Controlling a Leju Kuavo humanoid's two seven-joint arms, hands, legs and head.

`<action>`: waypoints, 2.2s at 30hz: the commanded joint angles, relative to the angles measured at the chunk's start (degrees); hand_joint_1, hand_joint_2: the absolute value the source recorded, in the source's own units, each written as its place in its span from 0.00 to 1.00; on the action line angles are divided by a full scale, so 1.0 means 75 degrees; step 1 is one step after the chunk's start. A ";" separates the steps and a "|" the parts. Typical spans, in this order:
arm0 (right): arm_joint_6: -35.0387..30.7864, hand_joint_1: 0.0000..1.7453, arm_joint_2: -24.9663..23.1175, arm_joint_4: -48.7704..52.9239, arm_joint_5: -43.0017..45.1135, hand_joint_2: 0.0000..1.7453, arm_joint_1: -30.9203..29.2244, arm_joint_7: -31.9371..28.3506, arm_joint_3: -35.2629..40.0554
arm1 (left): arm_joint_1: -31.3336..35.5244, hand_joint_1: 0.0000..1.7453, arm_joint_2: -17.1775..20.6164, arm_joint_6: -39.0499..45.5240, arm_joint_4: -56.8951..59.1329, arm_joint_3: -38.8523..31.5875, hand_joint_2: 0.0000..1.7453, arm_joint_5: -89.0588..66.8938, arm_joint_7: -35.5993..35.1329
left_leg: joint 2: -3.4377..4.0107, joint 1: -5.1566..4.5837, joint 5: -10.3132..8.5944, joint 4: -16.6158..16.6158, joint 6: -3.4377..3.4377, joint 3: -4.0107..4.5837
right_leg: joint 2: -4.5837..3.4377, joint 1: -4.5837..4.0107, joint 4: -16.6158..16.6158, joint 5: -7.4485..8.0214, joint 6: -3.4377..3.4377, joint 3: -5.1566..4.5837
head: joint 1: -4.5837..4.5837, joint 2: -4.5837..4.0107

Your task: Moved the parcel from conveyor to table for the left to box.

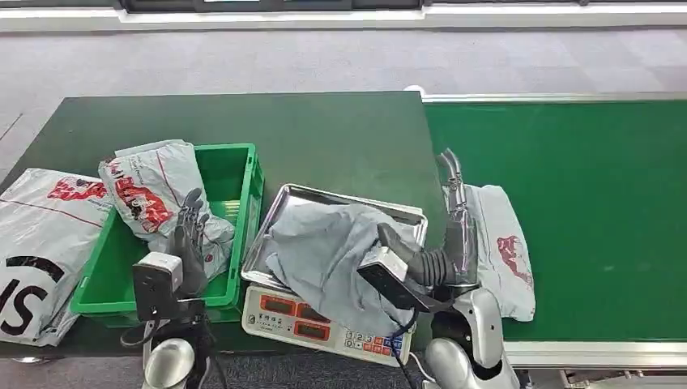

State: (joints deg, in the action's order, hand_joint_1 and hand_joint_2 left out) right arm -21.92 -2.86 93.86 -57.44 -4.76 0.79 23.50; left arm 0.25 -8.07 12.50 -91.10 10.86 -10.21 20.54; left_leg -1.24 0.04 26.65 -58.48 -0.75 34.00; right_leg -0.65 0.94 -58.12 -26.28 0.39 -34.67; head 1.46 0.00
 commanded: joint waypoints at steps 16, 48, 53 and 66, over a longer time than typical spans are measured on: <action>0.0196 0.00 0.0201 0.0268 0.0248 0.00 0.0297 -0.0282 -0.0585 | 0.1110 0.00 0.1137 -0.3010 0.1287 0.0825 0.00 -0.1841 -0.0438 | -0.0012 0.0005 -0.0010 0.0023 -0.0004 -0.0027 | 0.0027 -0.0008 0.0023 0.0003 -0.0009 0.0038 | 0.0000 0.0000; -0.0384 0.00 0.0001 -0.0113 0.1179 1.00 -0.0639 -0.1321 -0.0539 | 0.3179 1.00 0.1659 -0.3616 0.4660 0.3989 1.00 -0.0839 0.0198 | -0.0017 0.0001 -0.0024 0.0013 0.0003 -0.0033 | 0.0035 -0.0003 0.0015 0.0012 -0.0002 0.0053 | 0.0000 0.0000; -0.0391 0.00 -0.0043 -0.0128 0.1312 1.00 -0.0745 -0.1317 -0.0573 | 0.3387 1.00 0.1386 -0.3026 0.4709 0.3922 1.00 -0.0994 0.0112 | -0.0024 -0.0004 -0.0030 0.0005 0.0004 -0.0027 | 0.0033 0.0001 0.0005 0.0016 0.0001 0.0047 | 0.0000 0.0000; -0.0642 0.00 -0.0352 -0.0050 0.1426 1.00 -0.0691 -0.1504 -0.0711 | 0.4053 1.00 0.0757 -0.1220 0.5141 0.3718 1.00 -0.1958 0.0004 | -0.0008 0.0001 -0.0032 0.0011 0.0002 -0.0027 | 0.0023 -0.0006 0.0014 0.0023 -0.0002 0.0044 | 0.0000 0.0000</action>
State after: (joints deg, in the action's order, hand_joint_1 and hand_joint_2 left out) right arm -26.32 -4.66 96.28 -47.28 -8.32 -10.14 19.28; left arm 26.53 -0.50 1.42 -58.55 36.22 -23.76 20.76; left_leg -1.39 0.01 26.45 -58.48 -0.72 33.87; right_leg -0.52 0.97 -58.14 -26.16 0.43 -34.45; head 1.46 0.00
